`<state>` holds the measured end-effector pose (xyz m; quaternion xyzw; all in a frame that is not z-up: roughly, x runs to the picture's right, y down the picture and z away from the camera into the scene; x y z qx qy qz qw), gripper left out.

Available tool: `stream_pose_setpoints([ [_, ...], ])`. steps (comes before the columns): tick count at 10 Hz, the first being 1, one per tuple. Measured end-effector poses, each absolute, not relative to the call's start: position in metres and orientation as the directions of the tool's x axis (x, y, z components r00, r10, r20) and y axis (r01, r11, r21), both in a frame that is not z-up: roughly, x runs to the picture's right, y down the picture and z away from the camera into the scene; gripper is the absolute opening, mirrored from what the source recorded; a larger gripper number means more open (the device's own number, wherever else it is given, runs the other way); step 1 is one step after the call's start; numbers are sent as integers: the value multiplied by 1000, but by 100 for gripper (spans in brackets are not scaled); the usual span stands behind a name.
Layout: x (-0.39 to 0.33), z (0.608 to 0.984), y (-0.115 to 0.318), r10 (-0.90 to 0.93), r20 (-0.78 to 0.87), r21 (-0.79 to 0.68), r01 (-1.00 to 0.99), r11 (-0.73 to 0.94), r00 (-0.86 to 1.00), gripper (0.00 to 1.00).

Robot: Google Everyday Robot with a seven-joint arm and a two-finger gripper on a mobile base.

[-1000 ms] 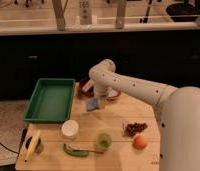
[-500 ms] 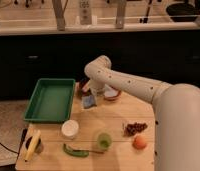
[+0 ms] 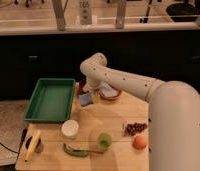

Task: Wipe tray with sponge

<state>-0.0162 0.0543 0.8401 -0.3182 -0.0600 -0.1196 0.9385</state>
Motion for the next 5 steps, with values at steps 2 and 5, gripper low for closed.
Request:
stream_pose_setpoints([
  [2,-25,844,48,-194,194,-576,271,771,962,2],
  [5,-34,847,43,-211,196,-573,286,768,958,2],
])
